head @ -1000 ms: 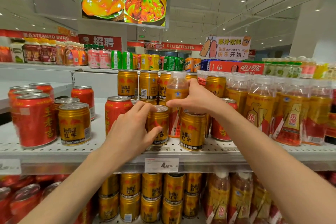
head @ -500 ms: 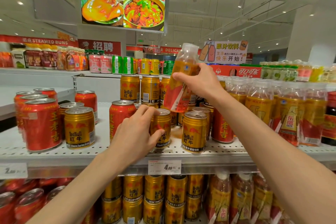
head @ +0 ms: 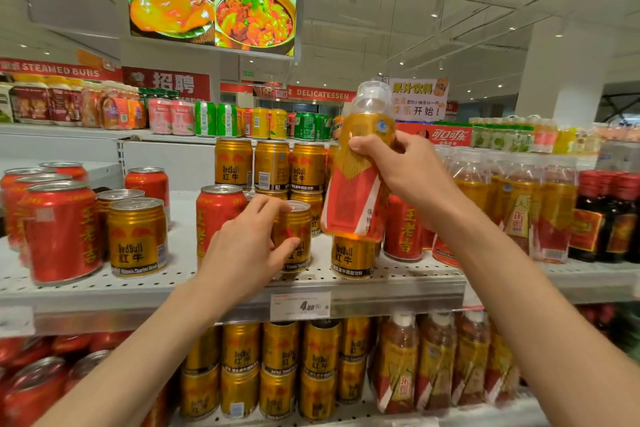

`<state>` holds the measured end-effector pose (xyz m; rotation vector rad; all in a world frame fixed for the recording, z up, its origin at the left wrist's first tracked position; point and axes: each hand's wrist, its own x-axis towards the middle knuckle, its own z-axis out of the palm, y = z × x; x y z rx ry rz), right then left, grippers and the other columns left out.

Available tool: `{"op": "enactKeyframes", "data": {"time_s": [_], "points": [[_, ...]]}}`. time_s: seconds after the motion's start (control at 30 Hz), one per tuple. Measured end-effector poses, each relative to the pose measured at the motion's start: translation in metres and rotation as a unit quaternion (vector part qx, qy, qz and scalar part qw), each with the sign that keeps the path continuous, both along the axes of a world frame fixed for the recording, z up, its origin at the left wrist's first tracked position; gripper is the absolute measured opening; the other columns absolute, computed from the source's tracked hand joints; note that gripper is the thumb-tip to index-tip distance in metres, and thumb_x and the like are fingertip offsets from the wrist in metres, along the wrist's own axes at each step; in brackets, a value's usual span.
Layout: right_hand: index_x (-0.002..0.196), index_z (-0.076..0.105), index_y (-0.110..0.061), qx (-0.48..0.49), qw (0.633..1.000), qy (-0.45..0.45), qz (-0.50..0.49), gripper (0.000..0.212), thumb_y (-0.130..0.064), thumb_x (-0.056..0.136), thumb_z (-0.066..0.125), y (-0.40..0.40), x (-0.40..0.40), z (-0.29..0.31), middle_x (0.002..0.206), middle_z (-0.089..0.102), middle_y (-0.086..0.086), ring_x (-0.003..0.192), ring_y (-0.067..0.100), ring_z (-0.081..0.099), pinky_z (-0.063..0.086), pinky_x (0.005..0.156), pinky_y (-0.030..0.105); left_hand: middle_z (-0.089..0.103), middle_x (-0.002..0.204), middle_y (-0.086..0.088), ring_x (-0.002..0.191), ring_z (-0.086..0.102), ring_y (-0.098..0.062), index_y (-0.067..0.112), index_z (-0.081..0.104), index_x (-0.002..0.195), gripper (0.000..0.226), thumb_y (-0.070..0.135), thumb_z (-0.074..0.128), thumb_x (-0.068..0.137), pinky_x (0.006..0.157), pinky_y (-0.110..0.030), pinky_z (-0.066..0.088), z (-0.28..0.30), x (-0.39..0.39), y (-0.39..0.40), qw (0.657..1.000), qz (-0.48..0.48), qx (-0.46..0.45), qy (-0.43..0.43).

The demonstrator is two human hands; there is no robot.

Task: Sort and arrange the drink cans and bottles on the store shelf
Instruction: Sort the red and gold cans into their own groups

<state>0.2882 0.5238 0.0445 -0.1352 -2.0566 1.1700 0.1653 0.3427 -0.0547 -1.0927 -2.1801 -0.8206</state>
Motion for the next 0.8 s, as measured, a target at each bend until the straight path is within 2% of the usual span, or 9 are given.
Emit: {"op": "enactKeyframes", "data": {"time_s": [0.13,0.27,0.37,0.43,0.5,0.6,0.67,0.73,0.8], "points": [[0.104,0.071,-0.023,0.009,1.000,0.000,0.003,0.025,-0.041,0.087,0.071,-0.005,0.023,-0.031,0.090,0.078,-0.009,0.081,0.002,0.073,0.054,0.071,0.023,0.057,0.125,0.014,0.072,0.060,-0.003,0.027,0.057,0.132,0.045,0.042,0.069,0.091,0.074,-0.024,0.054,-0.003,-0.002,0.000,0.998,-0.035,0.035,-0.024],[0.105,0.070,-0.025,-0.003,1.000,0.000,0.001,0.029,-0.045,0.084,0.075,-0.011,0.043,-0.066,0.095,0.078,-0.011,0.087,0.002,0.073,0.053,0.073,0.020,0.049,0.144,0.014,0.078,0.062,-0.004,0.027,0.053,0.143,0.056,0.038,0.070,0.091,0.077,-0.016,0.053,-0.013,0.001,-0.008,0.992,-0.084,0.075,-0.051],[0.111,0.070,-0.026,-0.012,1.000,0.003,-0.012,0.051,-0.058,0.071,0.073,-0.014,0.059,-0.104,0.101,0.078,-0.009,0.095,0.008,0.073,0.056,0.081,0.030,0.053,0.133,0.012,0.093,0.063,-0.002,0.027,0.056,0.137,0.049,0.032,0.071,0.091,0.077,-0.011,0.053,-0.036,0.016,-0.020,0.979,-0.114,0.142,-0.094],[0.114,0.069,-0.027,-0.024,0.999,-0.011,-0.020,0.056,-0.061,0.069,0.072,-0.017,0.070,-0.132,0.103,0.077,-0.010,0.097,0.008,0.073,0.057,0.082,0.031,0.059,0.120,0.010,0.096,0.064,-0.002,0.025,0.060,0.130,0.041,0.027,0.072,0.091,0.079,-0.009,0.052,-0.059,0.031,-0.027,0.966,-0.131,0.179,-0.135],[0.115,0.068,-0.028,-0.042,0.998,-0.025,-0.027,0.058,-0.061,0.068,0.071,-0.020,0.079,-0.159,0.102,0.078,-0.012,0.095,0.004,0.073,0.056,0.077,0.022,0.064,0.114,0.008,0.097,0.066,-0.005,0.023,0.063,0.125,0.035,0.022,0.073,0.091,0.079,-0.010,0.052,-0.084,0.046,-0.032,0.951,-0.138,0.205,-0.186],[0.112,0.069,-0.028,-0.069,0.995,-0.042,-0.062,0.057,-0.060,0.065,0.075,-0.020,0.091,-0.194,0.097,0.078,-0.015,0.091,0.003,0.073,0.055,0.073,0.018,0.069,0.111,0.012,0.098,0.066,-0.007,0.027,0.066,0.118,0.030,0.022,0.073,0.090,0.078,-0.011,0.051,-0.121,0.067,-0.035,0.923,-0.134,0.229,-0.280],[0.113,0.068,-0.027,-0.094,0.991,-0.055,-0.074,0.055,-0.056,0.069,0.084,-0.018,0.098,-0.212,0.098,0.078,-0.013,0.091,0.004,0.073,0.056,0.076,0.020,0.070,0.109,0.014,0.096,0.067,-0.008,0.033,0.066,0.114,0.027,0.026,0.073,0.089,0.078,-0.014,0.053,-0.142,0.079,-0.034,0.907,-0.124,0.233,-0.327],[0.115,0.067,-0.027,-0.113,0.988,-0.062,-0.080,0.052,-0.051,0.072,0.083,-0.011,0.106,-0.226,0.099,0.077,-0.012,0.094,0.006,0.072,0.055,0.082,0.028,0.071,0.107,0.015,0.095,0.067,-0.008,0.035,0.066,0.113,0.026,0.029,0.073,0.089,0.080,-0.021,0.056,-0.159,0.091,-0.032,0.892,-0.112,0.241,-0.365],[0.117,0.067,-0.028,-0.118,0.987,-0.067,-0.087,0.052,-0.049,0.072,0.079,-0.001,0.115,-0.233,0.101,0.077,-0.013,0.095,0.003,0.071,0.052,0.084,0.027,0.071,0.108,0.018,0.096,0.067,-0.008,0.035,0.066,0.114,0.025,0.032,0.071,0.089,0.082,-0.024,0.055,-0.168,0.101,-0.025,0.884,-0.100,0.245,-0.386]]}}
